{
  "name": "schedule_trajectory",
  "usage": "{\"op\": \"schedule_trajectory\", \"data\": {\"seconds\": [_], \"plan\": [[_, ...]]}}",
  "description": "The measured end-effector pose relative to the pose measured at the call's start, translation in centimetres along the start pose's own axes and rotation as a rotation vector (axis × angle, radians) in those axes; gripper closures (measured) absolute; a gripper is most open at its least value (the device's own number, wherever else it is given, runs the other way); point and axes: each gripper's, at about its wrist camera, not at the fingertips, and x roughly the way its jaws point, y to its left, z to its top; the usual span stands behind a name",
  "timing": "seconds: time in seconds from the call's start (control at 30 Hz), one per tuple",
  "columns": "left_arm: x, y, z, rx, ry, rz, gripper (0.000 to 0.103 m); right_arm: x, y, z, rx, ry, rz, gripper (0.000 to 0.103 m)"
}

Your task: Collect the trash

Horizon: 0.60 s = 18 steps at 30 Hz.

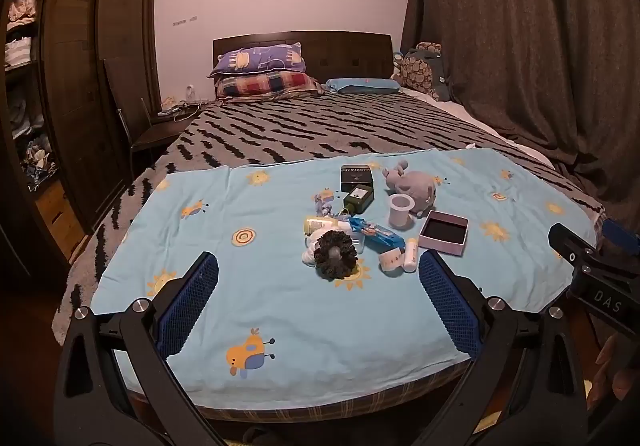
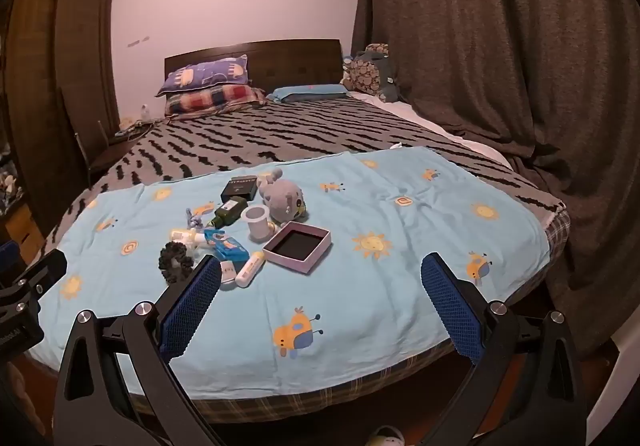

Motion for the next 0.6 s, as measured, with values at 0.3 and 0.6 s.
{"op": "schedule_trajectory", "data": {"seconds": [0.3, 0.6], "plan": [[-0.02, -0.02, 0.01, 0.003, -0.001, 0.002, 0.008, -0.2, 0.02, 0.04, 0.007, -0.009, 0.006, 0.003], [-0.02, -0.04, 0.06, 0.001, -0.006, 0.002, 0.008, -0.63, 0.03, 0.16, 0.01, -0.016, 0.008, 0.003]]}}
